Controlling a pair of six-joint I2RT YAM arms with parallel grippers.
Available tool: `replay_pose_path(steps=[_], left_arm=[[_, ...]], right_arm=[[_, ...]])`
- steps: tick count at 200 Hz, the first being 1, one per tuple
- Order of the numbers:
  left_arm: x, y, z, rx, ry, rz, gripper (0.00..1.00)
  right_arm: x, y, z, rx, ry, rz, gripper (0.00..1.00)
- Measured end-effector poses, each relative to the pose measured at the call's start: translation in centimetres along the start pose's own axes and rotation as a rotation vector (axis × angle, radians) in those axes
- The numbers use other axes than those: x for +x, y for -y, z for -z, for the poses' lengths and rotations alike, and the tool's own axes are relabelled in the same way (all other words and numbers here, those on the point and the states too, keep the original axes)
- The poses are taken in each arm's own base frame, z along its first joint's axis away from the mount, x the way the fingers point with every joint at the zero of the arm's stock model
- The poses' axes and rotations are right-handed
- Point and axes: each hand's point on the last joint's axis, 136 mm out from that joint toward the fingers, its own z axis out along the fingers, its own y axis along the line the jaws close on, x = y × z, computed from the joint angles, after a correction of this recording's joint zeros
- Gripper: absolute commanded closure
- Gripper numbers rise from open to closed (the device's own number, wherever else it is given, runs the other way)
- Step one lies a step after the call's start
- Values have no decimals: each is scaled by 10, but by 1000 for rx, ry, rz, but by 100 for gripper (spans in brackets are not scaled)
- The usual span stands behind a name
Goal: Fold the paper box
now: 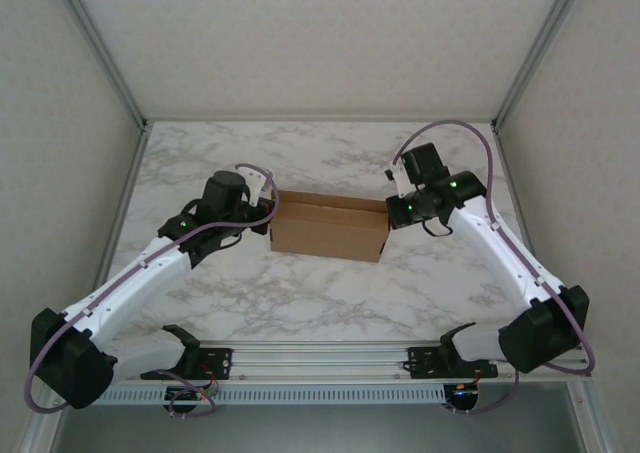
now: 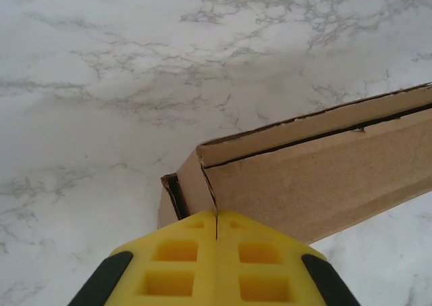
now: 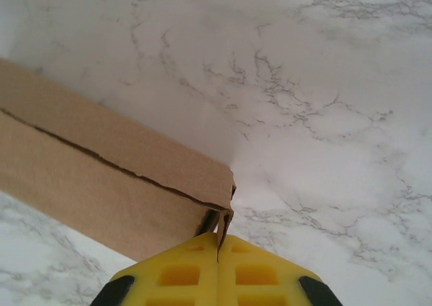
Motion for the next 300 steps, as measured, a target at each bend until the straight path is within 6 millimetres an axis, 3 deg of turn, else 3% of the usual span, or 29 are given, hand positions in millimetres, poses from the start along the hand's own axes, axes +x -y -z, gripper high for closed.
replay_pose_path(steps=[90, 200, 300], left_arm=[[13, -4, -2, -19, -48, 71, 100], [17, -9, -1, -43, -55, 72, 100], [19, -14, 3, -74, -59, 61, 100]], right_arm=[[-6, -4, -2, -14, -19, -175, 100], [-10, -4, -10, -24, 29, -213, 100], [-1, -5, -11, -28, 90, -136, 100]])
